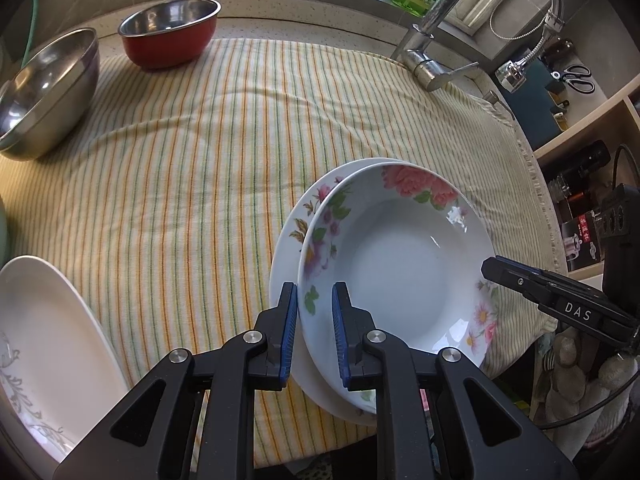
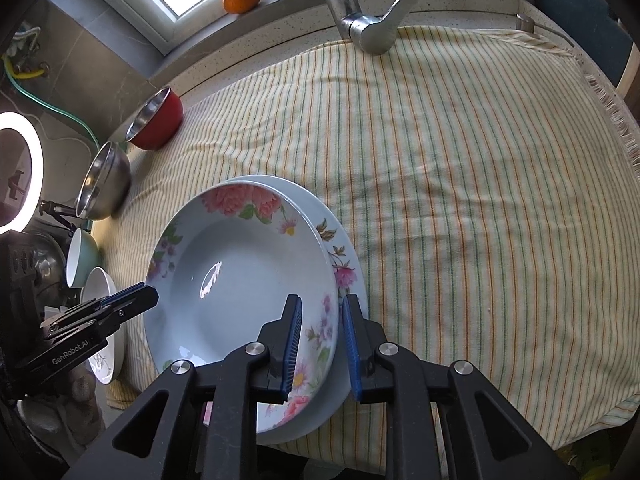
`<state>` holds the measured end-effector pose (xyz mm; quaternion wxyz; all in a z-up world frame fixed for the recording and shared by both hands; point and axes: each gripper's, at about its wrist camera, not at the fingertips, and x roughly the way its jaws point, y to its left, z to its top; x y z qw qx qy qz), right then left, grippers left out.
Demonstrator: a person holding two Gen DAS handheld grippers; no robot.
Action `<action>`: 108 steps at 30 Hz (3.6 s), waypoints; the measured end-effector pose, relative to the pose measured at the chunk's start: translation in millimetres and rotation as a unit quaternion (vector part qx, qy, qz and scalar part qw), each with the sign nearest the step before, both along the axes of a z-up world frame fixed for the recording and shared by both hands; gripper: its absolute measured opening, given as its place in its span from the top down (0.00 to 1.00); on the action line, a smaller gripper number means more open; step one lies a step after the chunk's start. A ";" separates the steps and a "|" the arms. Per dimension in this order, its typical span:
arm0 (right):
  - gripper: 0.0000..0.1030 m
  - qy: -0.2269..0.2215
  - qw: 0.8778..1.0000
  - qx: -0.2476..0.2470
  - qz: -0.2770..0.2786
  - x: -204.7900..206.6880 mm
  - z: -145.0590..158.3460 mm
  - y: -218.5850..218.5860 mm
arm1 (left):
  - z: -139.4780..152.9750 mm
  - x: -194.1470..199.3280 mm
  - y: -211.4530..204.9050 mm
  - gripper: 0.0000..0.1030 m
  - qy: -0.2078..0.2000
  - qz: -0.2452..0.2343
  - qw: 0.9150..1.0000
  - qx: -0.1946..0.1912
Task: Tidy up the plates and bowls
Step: 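Hold the two nested plates together with both grippers, then lower the nested pink plates onto the towel and open both grippers, then move both grippers to the rim of the white leaf-pattern plate, then close both grippers on the leaf-pattern plate rim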
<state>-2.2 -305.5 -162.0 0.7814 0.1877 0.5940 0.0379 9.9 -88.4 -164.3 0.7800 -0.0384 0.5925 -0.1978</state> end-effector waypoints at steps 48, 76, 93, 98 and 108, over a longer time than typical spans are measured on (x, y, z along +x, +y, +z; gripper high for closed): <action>0.82 -0.056 0.969 0.044 0.236 54.2 30.6 208.8 | 20.0 -57.0 213.9 0.85 -0.023 0.276 0.961 -0.011; 0.82 0.005 0.953 0.047 0.299 69.4 -16.4 287.9 | -16.8 -89.8 278.0 0.85 0.016 0.357 0.934 -0.004; 0.91 0.016 0.950 0.053 0.307 70.5 -25.5 295.5 | -22.1 -86.5 273.4 0.92 0.020 0.346 0.938 -0.006; 0.93 0.015 0.950 0.050 0.308 70.2 -25.9 295.8 | -21.3 -85.4 270.7 0.92 0.017 0.342 0.939 0.002; 0.94 0.009 0.951 0.043 0.305 66.6 -25.2 295.2 | -17.9 -82.5 268.5 0.92 0.008 0.335 0.942 0.016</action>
